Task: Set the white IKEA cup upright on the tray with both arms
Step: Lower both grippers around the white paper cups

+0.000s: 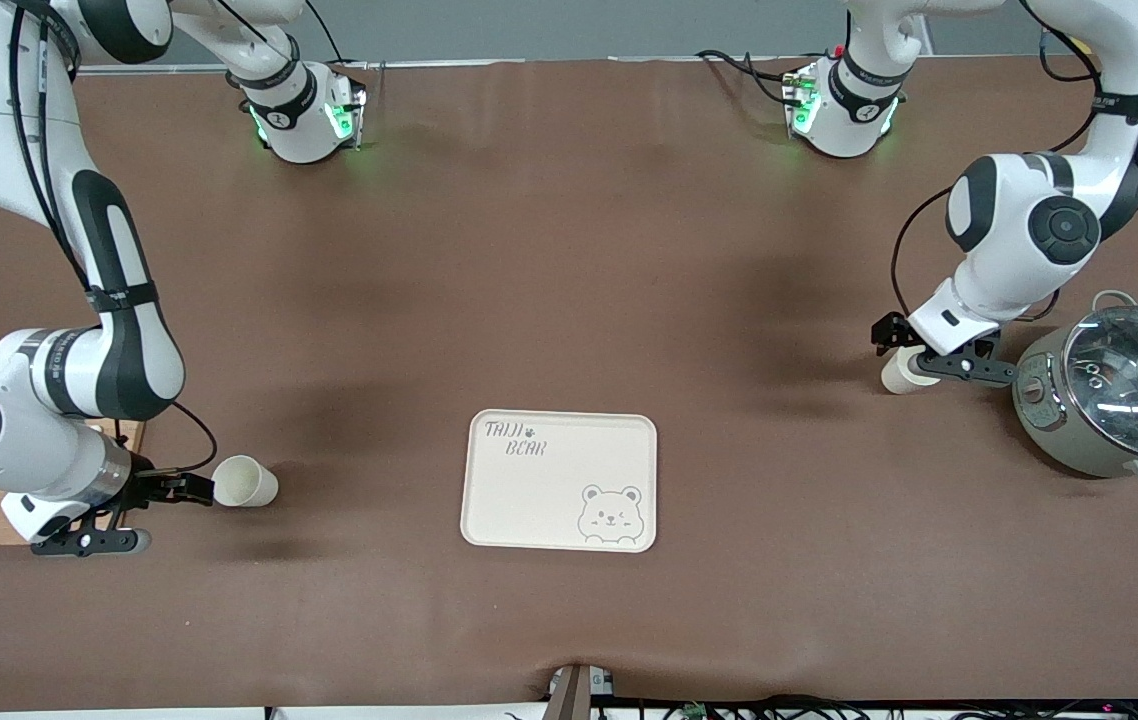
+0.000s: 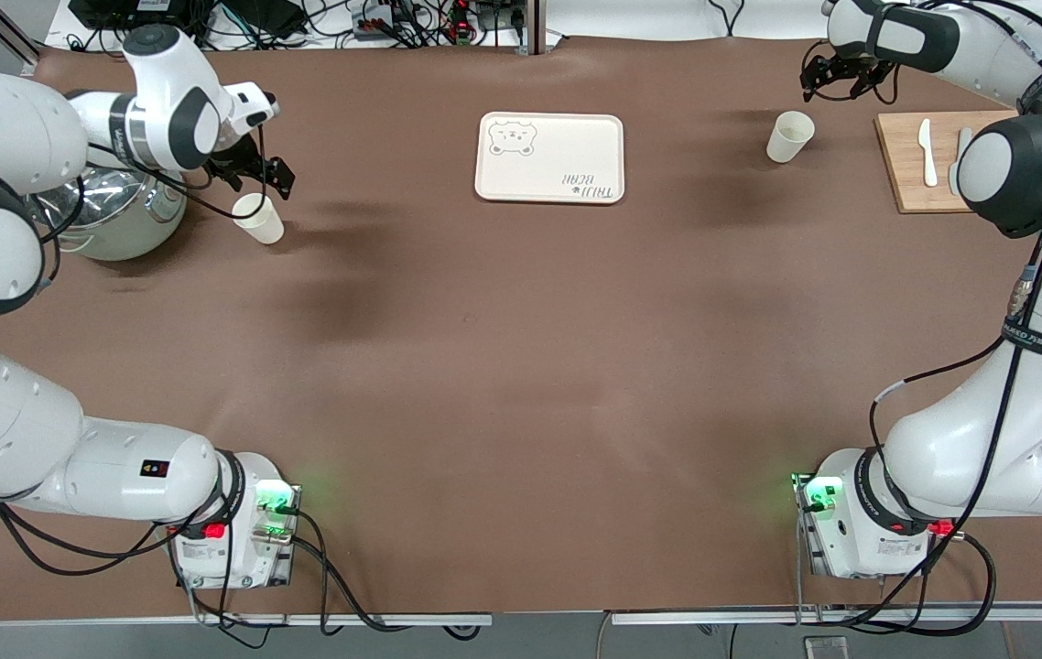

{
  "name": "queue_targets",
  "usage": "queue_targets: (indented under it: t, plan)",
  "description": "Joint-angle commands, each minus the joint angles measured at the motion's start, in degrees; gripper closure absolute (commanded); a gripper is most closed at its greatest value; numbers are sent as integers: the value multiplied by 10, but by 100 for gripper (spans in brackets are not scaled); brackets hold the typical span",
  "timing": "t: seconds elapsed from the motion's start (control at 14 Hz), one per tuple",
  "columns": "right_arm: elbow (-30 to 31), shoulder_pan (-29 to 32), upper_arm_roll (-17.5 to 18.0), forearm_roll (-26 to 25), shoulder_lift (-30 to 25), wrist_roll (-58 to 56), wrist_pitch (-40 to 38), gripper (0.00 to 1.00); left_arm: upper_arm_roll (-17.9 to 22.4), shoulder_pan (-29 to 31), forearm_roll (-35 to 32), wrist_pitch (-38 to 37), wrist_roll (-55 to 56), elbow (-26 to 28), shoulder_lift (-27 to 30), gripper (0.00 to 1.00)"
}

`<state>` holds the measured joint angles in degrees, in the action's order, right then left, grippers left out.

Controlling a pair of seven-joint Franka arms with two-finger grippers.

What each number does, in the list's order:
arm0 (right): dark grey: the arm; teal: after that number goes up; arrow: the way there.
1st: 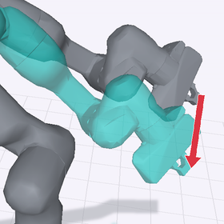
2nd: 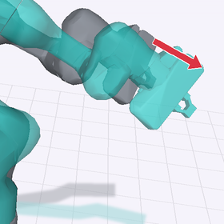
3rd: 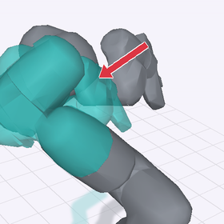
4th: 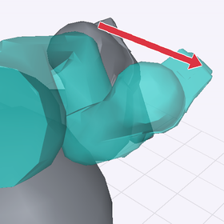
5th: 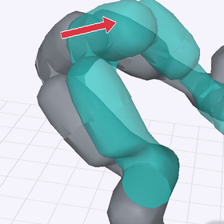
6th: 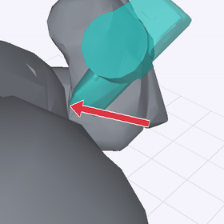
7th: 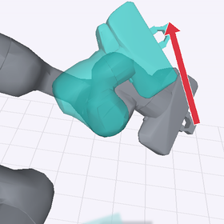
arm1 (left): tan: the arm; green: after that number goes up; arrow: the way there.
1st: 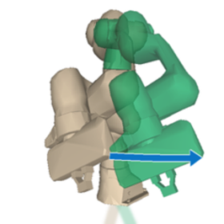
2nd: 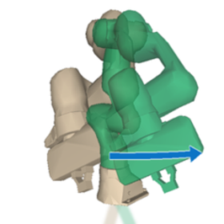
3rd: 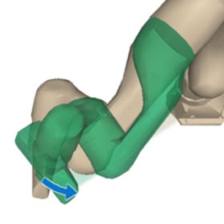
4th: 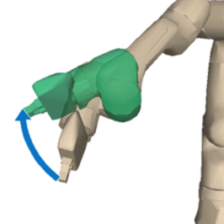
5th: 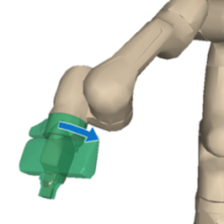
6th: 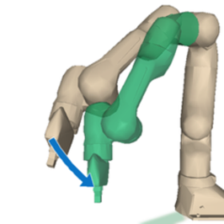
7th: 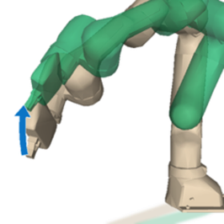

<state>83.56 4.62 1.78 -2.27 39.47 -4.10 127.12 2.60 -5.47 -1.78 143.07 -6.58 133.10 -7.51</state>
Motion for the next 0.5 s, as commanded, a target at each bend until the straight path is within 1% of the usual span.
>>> queue_targets:
  t: [0.0,0.21,0.43]
  plan:
    - [21,4,3,-5,-7,-7,16,0,-1,3,10,42,-3,15,-14,0]
    - [25,5,3,-5,-6,-7,18,0,-1,3,11,80,-2,29,-29,0]
    - [51,4,3,-5,-6,-9,46,0,-1,3,11,96,-2,36,-38,0]
